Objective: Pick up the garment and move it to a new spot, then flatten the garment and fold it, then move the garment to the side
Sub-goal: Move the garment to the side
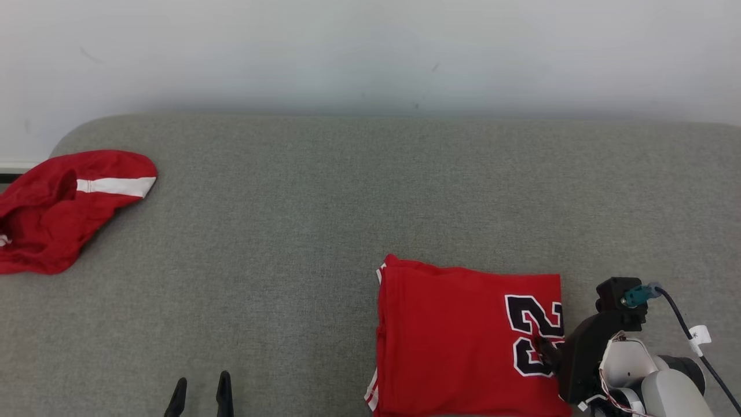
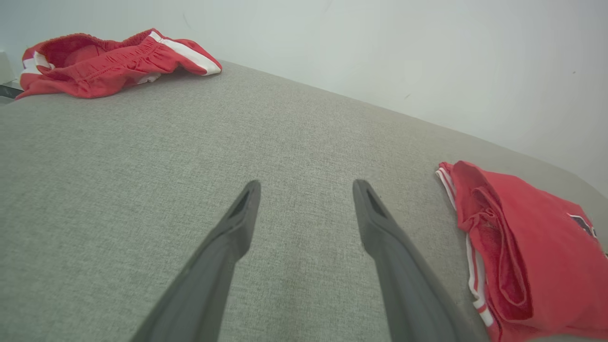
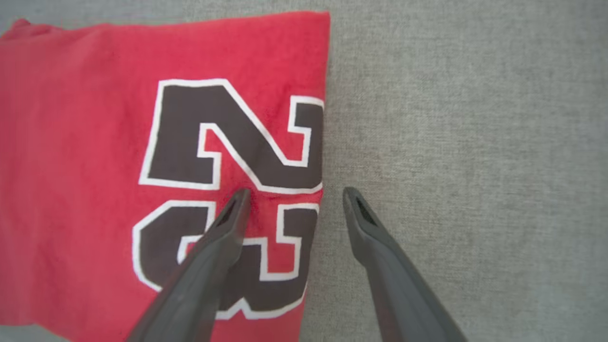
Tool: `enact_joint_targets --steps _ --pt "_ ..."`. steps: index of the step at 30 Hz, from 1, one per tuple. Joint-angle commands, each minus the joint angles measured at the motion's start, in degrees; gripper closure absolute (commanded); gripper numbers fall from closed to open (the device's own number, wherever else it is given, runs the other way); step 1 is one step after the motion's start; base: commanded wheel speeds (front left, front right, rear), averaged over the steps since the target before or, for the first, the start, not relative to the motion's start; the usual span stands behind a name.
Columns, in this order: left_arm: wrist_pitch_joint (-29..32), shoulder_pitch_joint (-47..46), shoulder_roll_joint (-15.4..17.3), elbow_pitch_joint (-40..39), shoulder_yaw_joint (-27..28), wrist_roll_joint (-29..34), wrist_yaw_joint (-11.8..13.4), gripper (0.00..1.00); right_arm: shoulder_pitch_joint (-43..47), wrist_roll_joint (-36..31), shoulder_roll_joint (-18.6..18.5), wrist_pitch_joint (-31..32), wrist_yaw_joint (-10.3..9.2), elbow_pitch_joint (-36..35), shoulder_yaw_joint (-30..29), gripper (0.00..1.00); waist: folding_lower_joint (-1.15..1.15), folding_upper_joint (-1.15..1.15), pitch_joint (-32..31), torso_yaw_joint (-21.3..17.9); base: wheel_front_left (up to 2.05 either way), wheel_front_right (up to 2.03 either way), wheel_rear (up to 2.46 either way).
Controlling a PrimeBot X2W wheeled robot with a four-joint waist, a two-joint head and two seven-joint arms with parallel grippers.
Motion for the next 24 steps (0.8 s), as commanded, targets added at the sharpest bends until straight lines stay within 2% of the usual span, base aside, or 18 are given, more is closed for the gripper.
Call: enact_joint_targets --steps 1,7,8,9,10,11,18,24 --pt "-0.1 -0.7 -0.1 -0.3 0.0 -0.1 0.1 0.00 0.1 -0.7 0.3 0.8 -0.16 0.3 -0.3 0.00 -0.01 0.00 1.5 1.4 0.00 0.00 0.00" --pt "-0.1 -1.3 -0.1 -0.9 -0.4 -0.3 0.1 0.00 0.9 -2.9 1.1 6.9 -0.15 1.0 0.5 0.00 -0.01 0.00 3.5 1.8 0.00 0.00 0.00" --pt "-0.2 -1.6 0.0 -1.0 -0.4 -0.4 0.1 0.00 0.8 -2.9 1.2 7.9 -0.15 0.9 1.1 0.03 -0.01 0.00 3.9 1.8 0.00 0.00 0.00" --pt "-0.1 -1.8 -0.1 -1.2 -0.5 -0.4 0.1 0.00 0.7 -2.6 1.1 8.4 -0.08 0.4 1.9 0.42 -0.01 0.00 4.4 1.7 0.00 0.00 0.00" --pt "-0.1 -2.1 -0.1 -1.3 -0.6 -0.5 0.1 0.00 0.3 -2.2 1.0 8.5 -0.01 -0.2 2.7 0.76 -0.01 0.00 4.9 1.6 0.00 0.00 0.00" --pt "-0.2 -2.3 0.0 -1.5 -0.4 -0.7 0.1 0.00 -0.4 -2.0 0.5 8.2 -0.01 -1.1 3.8 1.00 -0.01 0.00 5.5 1.4 0.00 0.00 0.00" --pt "-0.1 -4.8 0.0 -3.8 0.6 -0.9 0.1 0.00 -6.4 -3.3 -6.7 5.4 -0.19 -4.2 9.9 1.00 -0.01 0.00 9.7 -1.2 0.00 0.00 0.00" --pt "-0.1 -6.9 0.0 -7.0 2.7 0.7 0.1 0.00 -13.5 -4.1 -8.3 0.5 -0.16 -3.5 11.7 1.00 -0.01 0.00 14.1 -6.4 0.00 0.00 0.00"
